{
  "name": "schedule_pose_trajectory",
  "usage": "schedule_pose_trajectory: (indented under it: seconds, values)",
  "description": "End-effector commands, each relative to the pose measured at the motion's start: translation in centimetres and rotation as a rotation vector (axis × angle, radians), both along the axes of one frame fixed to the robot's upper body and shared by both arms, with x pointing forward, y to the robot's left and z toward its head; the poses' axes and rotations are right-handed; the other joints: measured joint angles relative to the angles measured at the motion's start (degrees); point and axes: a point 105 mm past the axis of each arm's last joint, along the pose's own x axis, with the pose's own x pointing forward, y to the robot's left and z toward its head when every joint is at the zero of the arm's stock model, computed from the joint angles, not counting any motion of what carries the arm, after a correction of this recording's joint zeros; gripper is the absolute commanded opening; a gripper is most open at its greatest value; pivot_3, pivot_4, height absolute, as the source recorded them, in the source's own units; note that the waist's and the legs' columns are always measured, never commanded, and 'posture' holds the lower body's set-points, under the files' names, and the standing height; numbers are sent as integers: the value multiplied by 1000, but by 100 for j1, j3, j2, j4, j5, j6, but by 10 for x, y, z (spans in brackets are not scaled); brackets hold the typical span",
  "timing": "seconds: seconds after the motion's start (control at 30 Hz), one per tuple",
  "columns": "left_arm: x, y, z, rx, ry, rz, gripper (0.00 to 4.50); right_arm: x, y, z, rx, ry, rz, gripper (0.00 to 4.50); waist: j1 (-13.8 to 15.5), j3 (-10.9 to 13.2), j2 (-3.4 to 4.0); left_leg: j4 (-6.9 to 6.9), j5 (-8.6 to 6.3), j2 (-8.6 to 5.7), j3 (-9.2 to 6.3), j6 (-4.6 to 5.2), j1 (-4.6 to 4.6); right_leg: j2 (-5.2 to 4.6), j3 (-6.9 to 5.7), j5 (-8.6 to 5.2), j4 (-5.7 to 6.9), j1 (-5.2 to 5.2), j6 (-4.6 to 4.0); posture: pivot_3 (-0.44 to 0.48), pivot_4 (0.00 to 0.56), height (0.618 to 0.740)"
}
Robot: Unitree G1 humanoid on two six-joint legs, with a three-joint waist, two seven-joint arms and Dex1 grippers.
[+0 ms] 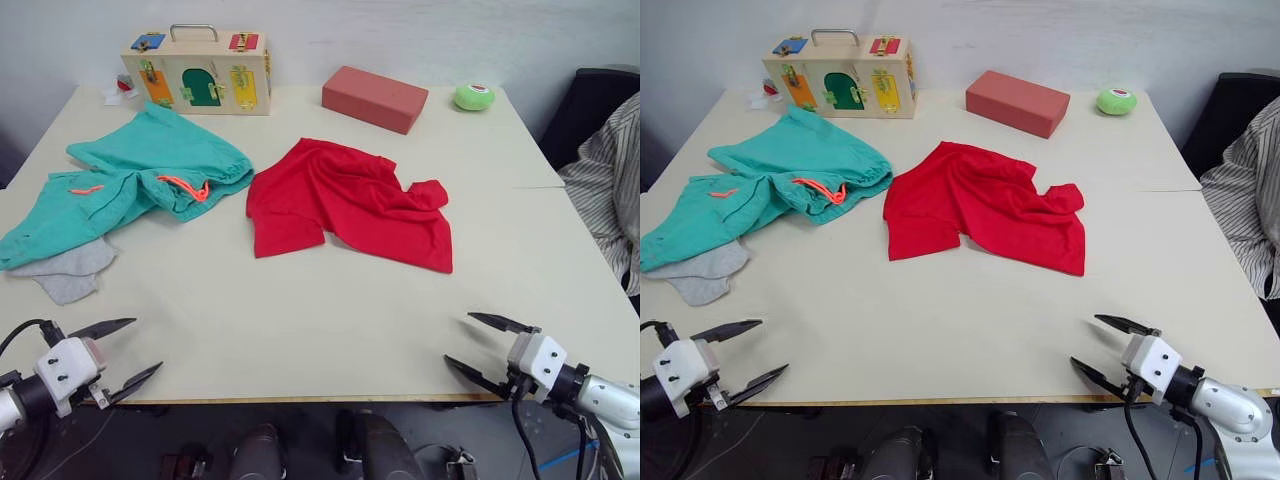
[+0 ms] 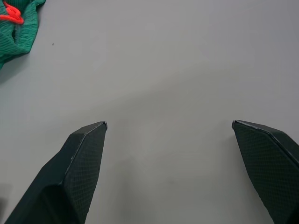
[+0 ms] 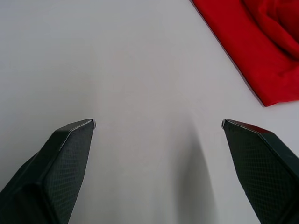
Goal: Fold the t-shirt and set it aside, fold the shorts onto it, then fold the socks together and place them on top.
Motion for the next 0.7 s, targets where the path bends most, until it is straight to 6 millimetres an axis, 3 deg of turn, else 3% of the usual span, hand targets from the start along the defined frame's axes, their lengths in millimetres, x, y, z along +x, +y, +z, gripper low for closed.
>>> schedule_pose_trajectory:
  seconds: [0.03,0.3,0.43,0.57,0.7]
  values:
    - [-4,1,11,9,-32,0,4500,-4,1,3,-3,5,20,4455,3,0,0,0,0,0,0,0,0,0,0,0,0,0,0,0,150,740]
    - [-1,-13,20,-128,17,-33,4500,-3,5,8,21,-7,17,4455,4,-1,1,2,0,0,0,0,0,1,0,0,2,0,0,0,150,740]
    - [7,-25,29,-198,62,-82,4500,3,6,21,67,-48,-19,4455,4,-1,0,4,1,0,0,0,0,2,0,0,6,0,0,0,150,740]
    - [51,-52,54,-183,54,-149,4500,22,10,49,99,-94,-43,4455,48,2,6,12,7,-8,-4,-11,2,0,3,4,14,5,6,0,150,740]
    - [90,-75,56,-79,37,-191,4500,44,15,59,43,-73,-46,4455,19,-9,22,11,19,-11,3,-3,5,-2,14,10,23,6,10,0,150,740]
